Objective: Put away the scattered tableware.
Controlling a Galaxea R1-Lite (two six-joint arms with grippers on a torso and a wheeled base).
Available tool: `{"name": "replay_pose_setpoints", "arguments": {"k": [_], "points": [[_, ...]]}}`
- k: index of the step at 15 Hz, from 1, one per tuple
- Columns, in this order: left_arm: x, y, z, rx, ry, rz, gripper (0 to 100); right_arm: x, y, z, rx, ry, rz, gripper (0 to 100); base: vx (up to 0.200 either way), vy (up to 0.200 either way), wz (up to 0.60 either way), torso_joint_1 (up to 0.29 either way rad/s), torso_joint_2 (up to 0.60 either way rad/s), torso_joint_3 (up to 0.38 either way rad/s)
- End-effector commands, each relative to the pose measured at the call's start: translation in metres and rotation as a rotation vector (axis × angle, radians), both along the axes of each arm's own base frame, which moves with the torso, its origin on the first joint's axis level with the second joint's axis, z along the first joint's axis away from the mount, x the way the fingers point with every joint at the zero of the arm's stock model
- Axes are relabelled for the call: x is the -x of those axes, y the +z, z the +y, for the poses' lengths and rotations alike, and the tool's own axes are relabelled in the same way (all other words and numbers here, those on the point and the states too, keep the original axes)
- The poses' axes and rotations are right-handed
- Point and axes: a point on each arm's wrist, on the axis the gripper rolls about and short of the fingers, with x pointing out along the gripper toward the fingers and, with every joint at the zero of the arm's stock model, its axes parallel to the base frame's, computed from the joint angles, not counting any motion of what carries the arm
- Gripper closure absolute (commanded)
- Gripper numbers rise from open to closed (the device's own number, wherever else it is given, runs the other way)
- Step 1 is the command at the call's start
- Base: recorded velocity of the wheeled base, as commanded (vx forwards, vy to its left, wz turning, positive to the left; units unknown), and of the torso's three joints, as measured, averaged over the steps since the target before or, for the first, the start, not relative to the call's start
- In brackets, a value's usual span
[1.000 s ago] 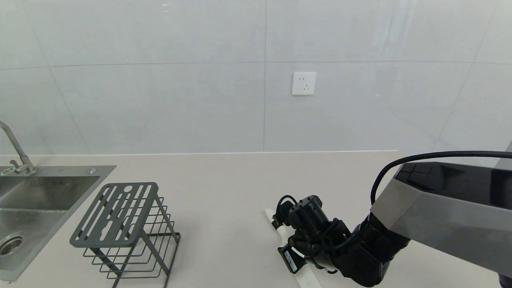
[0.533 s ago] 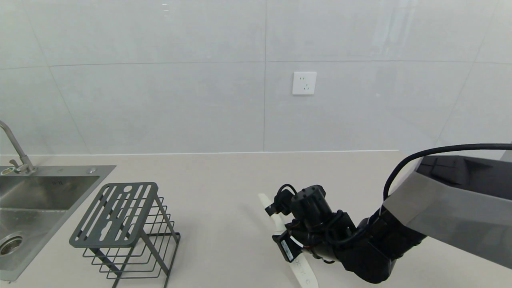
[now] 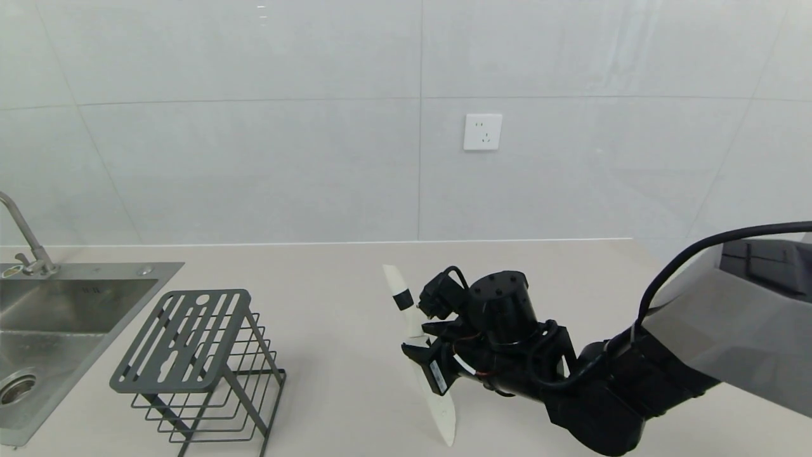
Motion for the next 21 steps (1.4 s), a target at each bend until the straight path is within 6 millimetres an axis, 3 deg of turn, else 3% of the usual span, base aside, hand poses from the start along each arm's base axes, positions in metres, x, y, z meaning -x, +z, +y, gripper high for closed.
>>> {"name": "replay_pose_setpoints", "arguments": {"k": [1, 3, 5, 8, 9, 12, 18, 21], "points": [[-0.058, -0.002, -0.022, -0.057, -0.197, 0.272, 0, 0.004, 0.015, 0.004, -0.049, 0.020, -0.044, 100, 0.000, 0.000, 0.00, 0.000, 0.00, 0.000], [-0.088, 0.003, -0.042, -0.078, -0.267, 0.312, 0, 0.005, 0.022, 0.006, -0.080, 0.028, -0.073, 100, 0.000, 0.000, 0.00, 0.000, 0.00, 0.000], [-0.138, 0.003, -0.076, -0.095, -0.317, 0.309, 0, 0.007, 0.029, 0.006, -0.103, 0.040, -0.087, 100, 0.000, 0.000, 0.00, 0.000, 0.00, 0.000], [-0.182, -0.019, -0.115, -0.128, -0.371, 0.343, 0, 0.007, 0.029, 0.006, -0.102, 0.043, -0.086, 100, 0.000, 0.000, 0.00, 0.000, 0.00, 0.000], [-0.199, -0.036, -0.128, -0.165, -0.374, 0.357, 0, 0.007, 0.028, 0.005, -0.100, 0.042, -0.086, 100, 0.000, 0.000, 0.00, 0.000, 0.00, 0.000], [-0.216, -0.062, -0.152, -0.224, -0.411, 0.408, 0, 0.008, 0.027, 0.005, -0.105, 0.044, -0.090, 100, 0.000, 0.000, 0.00, 0.000, 0.00, 0.000], [-0.249, -0.065, -0.175, -0.210, -0.408, 0.400, 0, 0.009, 0.026, 0.003, -0.121, 0.055, -0.097, 100, 0.000, 0.000, 0.00, 0.000, 0.00, 0.000], [-0.273, -0.082, -0.177, -0.202, -0.368, 0.425, 0, 0.009, 0.025, 0.003, -0.121, 0.055, -0.097, 100, 0.000, 0.000, 0.00, 0.000, 0.00, 0.000]]}}
